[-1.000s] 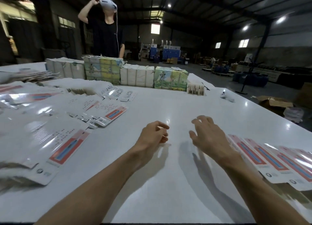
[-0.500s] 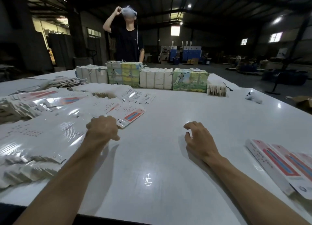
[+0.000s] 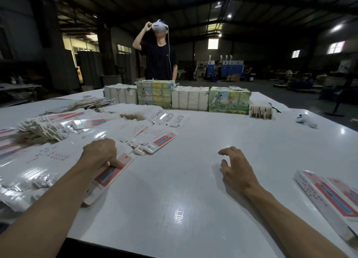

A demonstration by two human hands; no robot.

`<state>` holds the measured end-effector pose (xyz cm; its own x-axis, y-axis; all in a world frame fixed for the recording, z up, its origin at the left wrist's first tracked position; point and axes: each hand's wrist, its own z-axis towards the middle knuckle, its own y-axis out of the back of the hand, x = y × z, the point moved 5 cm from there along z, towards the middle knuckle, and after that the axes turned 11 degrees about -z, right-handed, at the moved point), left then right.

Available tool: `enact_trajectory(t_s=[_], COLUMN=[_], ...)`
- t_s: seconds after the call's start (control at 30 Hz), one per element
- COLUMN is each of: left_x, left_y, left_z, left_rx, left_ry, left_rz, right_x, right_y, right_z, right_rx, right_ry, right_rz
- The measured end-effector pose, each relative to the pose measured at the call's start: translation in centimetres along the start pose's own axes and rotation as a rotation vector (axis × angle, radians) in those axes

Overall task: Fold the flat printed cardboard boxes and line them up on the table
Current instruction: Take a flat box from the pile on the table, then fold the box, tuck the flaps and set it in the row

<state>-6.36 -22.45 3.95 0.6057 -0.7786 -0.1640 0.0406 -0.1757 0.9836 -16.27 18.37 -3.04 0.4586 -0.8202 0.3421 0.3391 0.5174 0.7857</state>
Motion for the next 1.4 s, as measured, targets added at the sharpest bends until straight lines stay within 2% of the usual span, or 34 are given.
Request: enact_trajectory(t_s=[0.13,0.23,0.43,0.6,0.67,0.77,0.87,1.03,1.17,1.27,1.4], left_x=[0.0,-0.2,0.3,-0.3,-0.7,-2.3,-5.9,-15.0,-21.0,-23.4,-23.5], left_y=[0.7,1.4,1.3,1.6,2.0,3.1,3.1,-2.5,-7.5,-10.2,-12.4], left_z=[0.1,0.2,0.2,0.0,0.2,-0.1,-1.4,-5.2,-8.2,-9.3,-8.9], left_rx=[-0.001,-0.074,-0.184,-0.267,-0.25,-0.202,-0.035,0.652,0.993,1.068,0.839], left_ry=[-0.061,-0.1,-0.04,-0.07,-0.105,-0.25,-0.41,-0.387,-0.393,-0.42,-0.497], left_rz=[-0.08,-0.118,-0.071,-0.048,-0.15,-0.384,-0.654,-1.138,-1.397,-1.484,-1.497], right_x=[-0.1,-0.1,-0.2,0.0,0.1,0.3,0.5,0.5,-0.2,-0.5,-0.8], right_y=[-0.2,-0.4,-0.7,-0.9,-0.8,-0.7,-0.6,0.9,2.4,2.4,1.3], right_z=[0.0,0.0,0.2,0.3,0.3,0.3,0.4,0.7,1.1,1.4,1.2], right_rx=[0.023,0.05,0.046,0.076,0.075,0.064,0.048,-0.115,-0.247,-0.199,-0.079], right_ry=[-0.003,-0.002,0.017,0.05,0.06,0.06,0.05,0.006,-0.044,-0.042,-0.054], right_rz=[0.028,0.042,0.074,0.09,0.096,0.11,0.138,0.273,0.349,0.359,0.174])
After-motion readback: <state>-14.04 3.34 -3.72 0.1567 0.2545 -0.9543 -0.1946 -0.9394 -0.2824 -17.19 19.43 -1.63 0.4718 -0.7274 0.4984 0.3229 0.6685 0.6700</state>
